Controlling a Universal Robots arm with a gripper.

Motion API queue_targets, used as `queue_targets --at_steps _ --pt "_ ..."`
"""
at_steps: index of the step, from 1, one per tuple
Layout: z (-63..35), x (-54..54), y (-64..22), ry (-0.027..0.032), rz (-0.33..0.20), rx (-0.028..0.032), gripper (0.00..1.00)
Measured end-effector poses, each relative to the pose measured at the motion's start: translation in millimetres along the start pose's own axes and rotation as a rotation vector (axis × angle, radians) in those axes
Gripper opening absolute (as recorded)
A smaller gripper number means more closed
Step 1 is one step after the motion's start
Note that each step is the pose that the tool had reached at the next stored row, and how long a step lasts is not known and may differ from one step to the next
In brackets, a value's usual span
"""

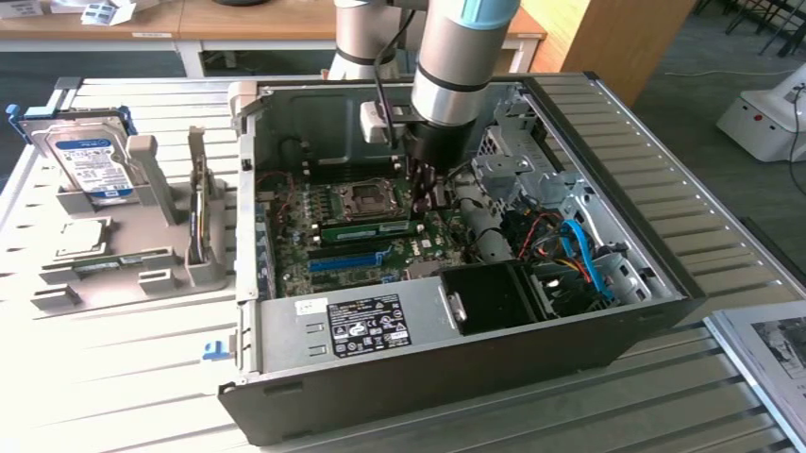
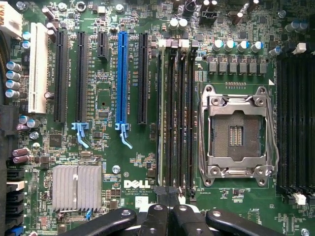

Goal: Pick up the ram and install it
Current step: 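Press down the ram until it locks into place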

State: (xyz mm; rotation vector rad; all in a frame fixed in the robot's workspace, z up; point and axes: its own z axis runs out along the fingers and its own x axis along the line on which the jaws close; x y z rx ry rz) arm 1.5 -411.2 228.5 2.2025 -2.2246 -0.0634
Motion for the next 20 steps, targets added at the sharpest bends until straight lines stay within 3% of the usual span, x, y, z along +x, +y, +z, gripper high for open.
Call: queue_targets --at_steps 20 --pt "3.3 0.1 -0.1 -0.0002 0.0 0.0 0.1"
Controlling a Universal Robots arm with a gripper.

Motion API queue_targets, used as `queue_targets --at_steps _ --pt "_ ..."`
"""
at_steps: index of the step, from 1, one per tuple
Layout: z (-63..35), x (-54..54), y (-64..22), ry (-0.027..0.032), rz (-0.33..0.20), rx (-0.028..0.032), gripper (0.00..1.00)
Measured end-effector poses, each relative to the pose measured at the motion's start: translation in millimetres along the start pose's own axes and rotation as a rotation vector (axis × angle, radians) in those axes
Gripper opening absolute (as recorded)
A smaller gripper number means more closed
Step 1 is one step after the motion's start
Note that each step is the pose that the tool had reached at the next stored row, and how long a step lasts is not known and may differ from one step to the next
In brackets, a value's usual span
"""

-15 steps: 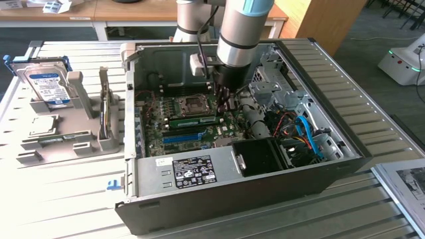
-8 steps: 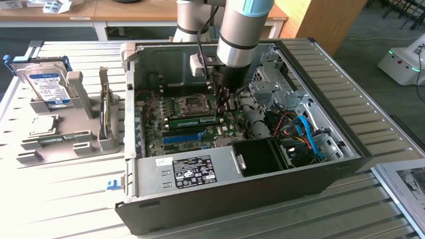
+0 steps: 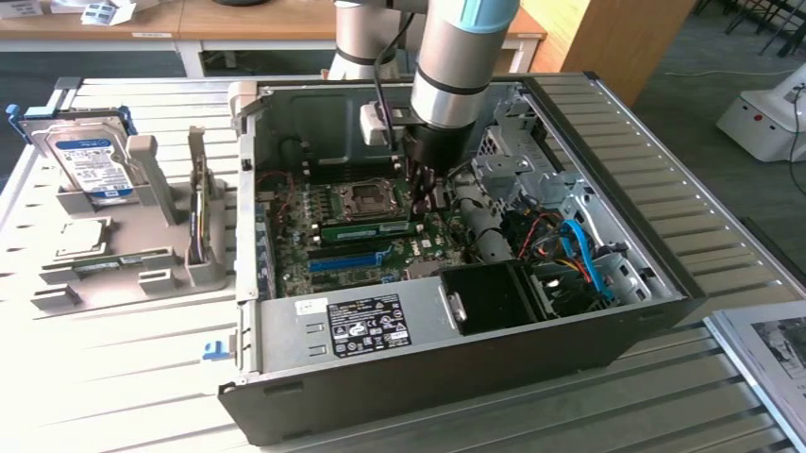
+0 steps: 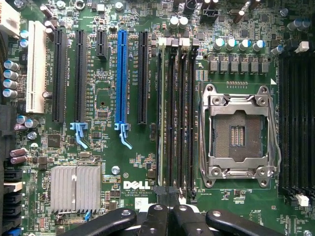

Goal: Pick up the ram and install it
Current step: 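Press down the ram until it locks into place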

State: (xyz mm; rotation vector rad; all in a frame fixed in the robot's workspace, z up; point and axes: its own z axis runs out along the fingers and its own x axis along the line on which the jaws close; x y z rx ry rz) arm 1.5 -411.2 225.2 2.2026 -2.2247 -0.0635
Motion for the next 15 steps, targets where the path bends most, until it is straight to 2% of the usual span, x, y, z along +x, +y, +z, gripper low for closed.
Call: queue_targets --at_steps 15 --pt "1.2 0.1 0.0 0.0 0.0 0.0 0.1"
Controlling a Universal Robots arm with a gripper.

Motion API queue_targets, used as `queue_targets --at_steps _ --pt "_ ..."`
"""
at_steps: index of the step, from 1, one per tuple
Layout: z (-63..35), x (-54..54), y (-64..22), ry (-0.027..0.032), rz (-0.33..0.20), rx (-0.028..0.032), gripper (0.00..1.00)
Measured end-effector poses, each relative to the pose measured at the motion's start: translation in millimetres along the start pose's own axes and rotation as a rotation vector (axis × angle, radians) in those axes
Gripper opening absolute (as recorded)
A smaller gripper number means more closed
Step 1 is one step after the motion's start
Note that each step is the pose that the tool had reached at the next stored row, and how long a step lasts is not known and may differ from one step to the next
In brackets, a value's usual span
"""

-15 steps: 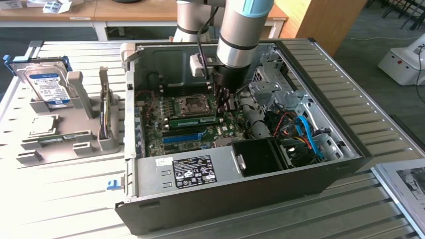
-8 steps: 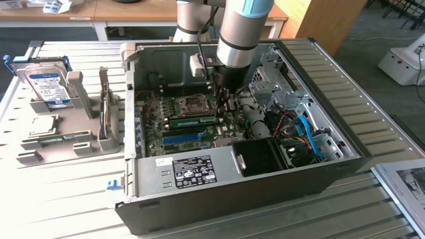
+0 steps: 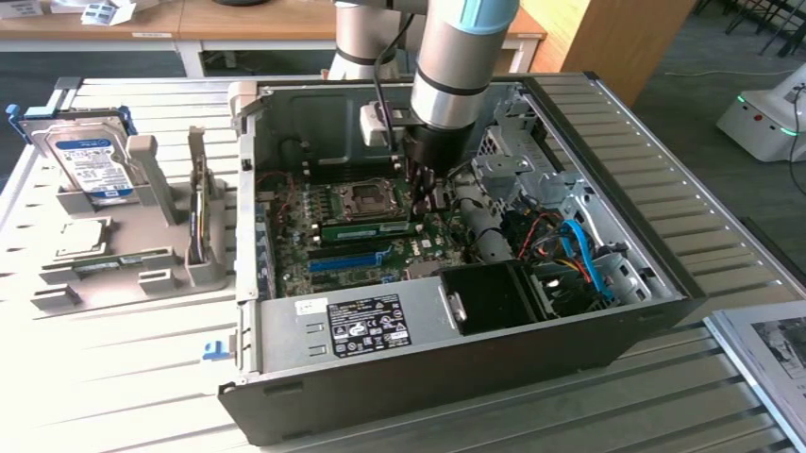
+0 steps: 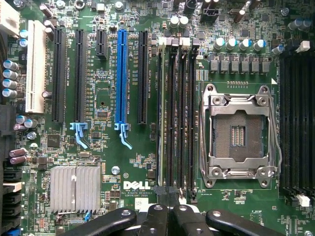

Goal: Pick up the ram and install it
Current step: 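Press down the ram until it locks into place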

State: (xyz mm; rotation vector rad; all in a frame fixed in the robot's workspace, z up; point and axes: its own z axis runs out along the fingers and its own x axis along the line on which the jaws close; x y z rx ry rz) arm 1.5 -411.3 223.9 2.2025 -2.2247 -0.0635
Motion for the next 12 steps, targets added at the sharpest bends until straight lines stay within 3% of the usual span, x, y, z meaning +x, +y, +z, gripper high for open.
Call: queue_targets --at_steps 12 --pt "0.6 0.0 0.0 0.0 0.0 -0.0001 0.1"
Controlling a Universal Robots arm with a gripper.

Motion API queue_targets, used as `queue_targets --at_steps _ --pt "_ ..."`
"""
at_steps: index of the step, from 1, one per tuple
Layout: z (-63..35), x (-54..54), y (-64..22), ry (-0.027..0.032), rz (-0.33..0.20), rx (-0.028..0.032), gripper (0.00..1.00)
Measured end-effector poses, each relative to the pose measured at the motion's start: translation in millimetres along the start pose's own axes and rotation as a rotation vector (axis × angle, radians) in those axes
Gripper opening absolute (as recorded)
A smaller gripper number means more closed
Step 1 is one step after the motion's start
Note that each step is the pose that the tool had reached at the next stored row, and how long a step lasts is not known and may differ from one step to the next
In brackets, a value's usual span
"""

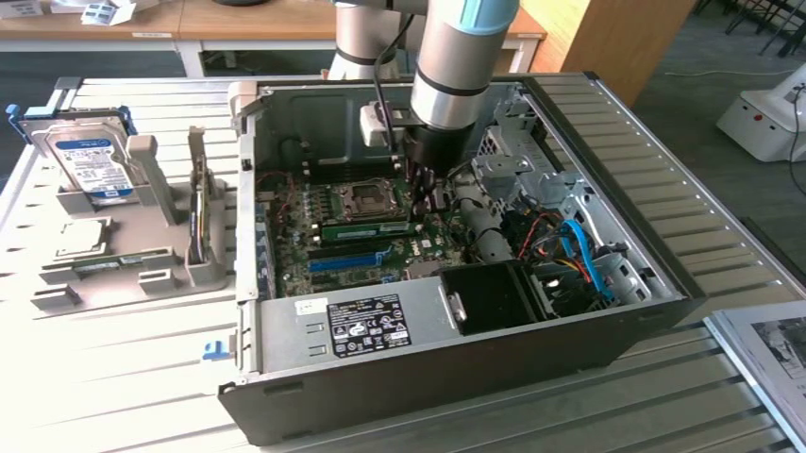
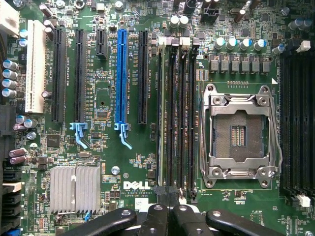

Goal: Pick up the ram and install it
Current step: 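Press down the ram until it locks into place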

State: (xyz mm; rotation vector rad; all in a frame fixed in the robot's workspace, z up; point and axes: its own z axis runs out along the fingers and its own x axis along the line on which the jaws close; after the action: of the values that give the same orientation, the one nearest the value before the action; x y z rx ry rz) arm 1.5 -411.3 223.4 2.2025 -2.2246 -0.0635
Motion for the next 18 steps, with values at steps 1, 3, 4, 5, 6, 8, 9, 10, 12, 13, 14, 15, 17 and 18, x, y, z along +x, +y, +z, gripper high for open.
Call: queue_targets --at_steps 1,3,4,5,6,8,9,10,12,13,14,15,17,18 --pt "0.0 0.0 0.0 0.0 0.0 0.0001 0.1" --pt "0.3 0.0 0.0 -0.0001 0.0 0.0001 0.1" --pt "0.3 0.0 0.0 -0.0001 0.0 0.0001 0.1" --pt "0.3 0.0 0.0 0.0 0.0 0.0 0.1" --pt "0.3 0.0 0.0 0.0 0.0 0.0 0.1" --pt "0.3 0.0 0.0 -0.0001 0.0 0.0001 0.1" --pt "0.2 -0.1 0.0 -0.0004 0.0 0.0001 0.1" --pt "-0.1 -0.1 0.0 -0.0007 0.0 0.0002 0.1" --pt "-3.0 -0.1 0.2 -0.0001 0.0 -0.0004 0.1" --pt "-4.3 -0.1 0.2 -0.0002 0.0 -0.0006 0.1" --pt "-5.6 -0.1 0.2 -0.0001 0.0 -0.0008 0.1" --pt "-7.0 -0.2 0.3 -0.0001 0.0 -0.001 0.1" --pt "-10.1 -0.2 0.4 -0.0001 0.0 -0.0013 0.1" --pt "-11.8 -0.3 0.4 -0.0001 0.0 -0.0014 0.1"
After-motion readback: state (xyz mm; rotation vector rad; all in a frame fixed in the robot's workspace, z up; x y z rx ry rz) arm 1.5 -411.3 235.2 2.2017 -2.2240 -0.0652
